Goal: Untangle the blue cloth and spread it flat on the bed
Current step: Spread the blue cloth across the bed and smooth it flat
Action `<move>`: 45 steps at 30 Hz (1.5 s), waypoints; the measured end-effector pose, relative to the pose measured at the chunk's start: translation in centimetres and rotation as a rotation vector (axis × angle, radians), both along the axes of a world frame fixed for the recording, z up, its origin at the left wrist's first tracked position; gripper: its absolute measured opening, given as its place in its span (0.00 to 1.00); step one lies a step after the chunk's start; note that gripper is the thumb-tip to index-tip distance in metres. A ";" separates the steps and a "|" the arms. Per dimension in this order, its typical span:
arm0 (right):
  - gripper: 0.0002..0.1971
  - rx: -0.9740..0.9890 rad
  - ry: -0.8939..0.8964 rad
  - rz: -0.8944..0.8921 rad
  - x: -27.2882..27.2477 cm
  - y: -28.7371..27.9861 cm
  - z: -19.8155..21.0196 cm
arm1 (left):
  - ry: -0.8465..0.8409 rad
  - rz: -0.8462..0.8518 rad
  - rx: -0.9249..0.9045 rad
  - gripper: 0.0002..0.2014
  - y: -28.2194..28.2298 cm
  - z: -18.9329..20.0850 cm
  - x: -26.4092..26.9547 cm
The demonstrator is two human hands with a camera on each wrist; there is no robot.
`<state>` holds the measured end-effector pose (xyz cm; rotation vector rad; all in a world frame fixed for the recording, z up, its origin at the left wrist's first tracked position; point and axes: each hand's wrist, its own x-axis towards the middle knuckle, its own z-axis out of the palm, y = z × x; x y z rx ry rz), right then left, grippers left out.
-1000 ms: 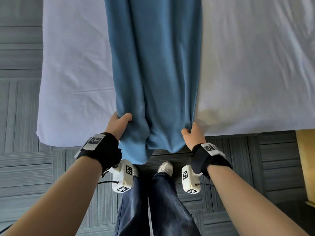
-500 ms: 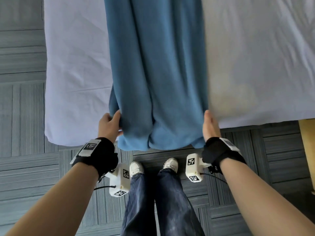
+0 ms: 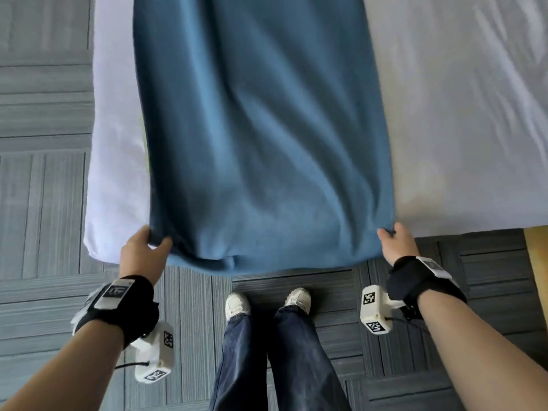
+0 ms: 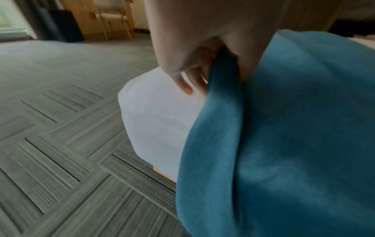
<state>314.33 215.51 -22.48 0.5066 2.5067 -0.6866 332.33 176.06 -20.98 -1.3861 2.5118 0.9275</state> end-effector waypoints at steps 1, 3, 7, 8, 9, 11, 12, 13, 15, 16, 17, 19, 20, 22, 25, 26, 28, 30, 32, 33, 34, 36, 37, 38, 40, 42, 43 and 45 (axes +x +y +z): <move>0.13 -0.016 0.014 0.002 0.2 -0.3 -0.3 | 0.056 0.020 0.041 0.08 0.6 -0.2 -0.4; 0.13 0.009 0.109 -0.030 0.6 -0.2 0.0 | 0.149 0.144 0.110 0.12 1.7 -0.3 -0.9; 0.20 0.137 0.448 -0.168 0.3 2.5 2.4 | 0.254 0.484 -0.055 0.18 1.1 0.9 0.0; 0.22 0.168 0.448 -0.161 0.1 3.3 2.8 | 0.223 0.497 -0.103 0.18 0.7 1.2 0.6; 0.21 0.195 0.392 -0.131 -0.1 4.0 2.8 | 0.164 0.474 -0.120 0.18 0.5 1.4 1.1; 0.16 0.223 0.167 -0.034 -0.7 4.6 2.1 | 0.006 0.360 -0.093 0.17 0.4 1.2 1.8; 0.15 0.217 0.045 0.020 -0.9 4.7 1.5 | -0.051 0.306 -0.053 0.15 0.4 0.8 1.9; 0.15 0.204 -0.046 0.068 -1.2 4.7 0.9 | -0.082 0.266 0.002 0.12 0.4 0.2 1.9; 0.15 0.149 -0.113 0.107 -2.1 4.0 -0.2 | -0.076 0.223 0.088 0.14 0.3 -0.8 1.6; 0.16 0.112 -0.094 0.090 -2.6 3.5 -0.5 | -0.045 0.226 0.101 0.16 0.0 -1.3 1.3; 0.18 0.082 -0.061 0.057 -3.2 3.0 -0.7 | -0.004 0.241 0.098 0.16 -0.3 -1.7 1.0; 0.23 0.060 -0.005 -0.021 -4.3 2.3 -1.0 | 0.068 0.282 0.068 0.18 -0.9 -2.0 0.4; 0.23 0.062 0.025 -0.056 -4.7 2.1 -1.2 | 0.094 0.301 0.050 0.18 -1.2 -2.1 0.0; 0.21 0.076 0.114 -0.077 -5.1 1.9 -1.6 | 0.122 0.336 0.024 0.19 -1.7 -2.4 -0.9; 0.17 0.099 0.183 -0.044 -5.5 2.1 -1.3 | 0.169 0.420 0.011 0.20 -2.9 -2.6 -1.1; 0.17 0.095 0.203 -0.044 -5.8 2.5 -0.9 | 0.196 0.484 0.026 0.22 -3.6 -2.5 -0.8; 0.17 0.055 0.274 -0.042 -6.3 3.6 0.1 | 0.228 0.574 0.027 0.24 -5.1 -2.1 -0.2; 0.15 0.035 0.347 -0.019 -6.4 4.5 1.0 | 0.243 0.587 -0.006 0.20 -5.8 -1.7 -0.2; 0.14 0.067 0.344 0.000 -5.7 4.4 1.1 | 0.251 0.562 -0.008 0.13 -5.5 -1.5 -0.5; 0.14 0.088 0.299 0.004 -5.3 4.0 0.8 | 0.212 0.529 -0.002 0.13 -5.3 -1.7 -0.5; 0.15 0.098 0.233 0.006 -5.0 3.7 0.3 | 0.145 0.484 0.013 0.16 -5.1 -2.1 -0.3; 0.15 0.090 0.110 0.010 -5.0 3.2 -0.7 | 0.021 0.396 0.102 0.19 -5.3 -3.0 0.4; 0.16 0.085 0.079 0.001 -5.0 2.9 -1.0 | 0.003 0.362 0.140 0.20 -5.6 -3.3 0.7; 0.17 0.078 0.071 -0.019 -5.2 2.7 -1.3 | 0.008 0.342 0.157 0.21 -5.9 -3.4 0.8; 0.18 0.058 0.089 -0.051 -5.4 2.5 -1.7 | 0.074 0.394 0.175 0.25 -6.4 -3.3 0.4; 0.17 0.068 0.131 -0.044 -5.7 2.2 -1.4 | 0.137 0.435 0.166 0.26 -6.8 -3.4 0.0; 0.17 0.088 0.166 -0.042 -5.8 2.1 -1.0 | 0.157 0.441 0.146 0.26 -6.9 -3.2 -0.1; 0.17 0.111 0.264 -0.082 -5.8 2.5 -0.2 | 0.195 0.466 0.098 0.25 -7.0 -2.9 0.1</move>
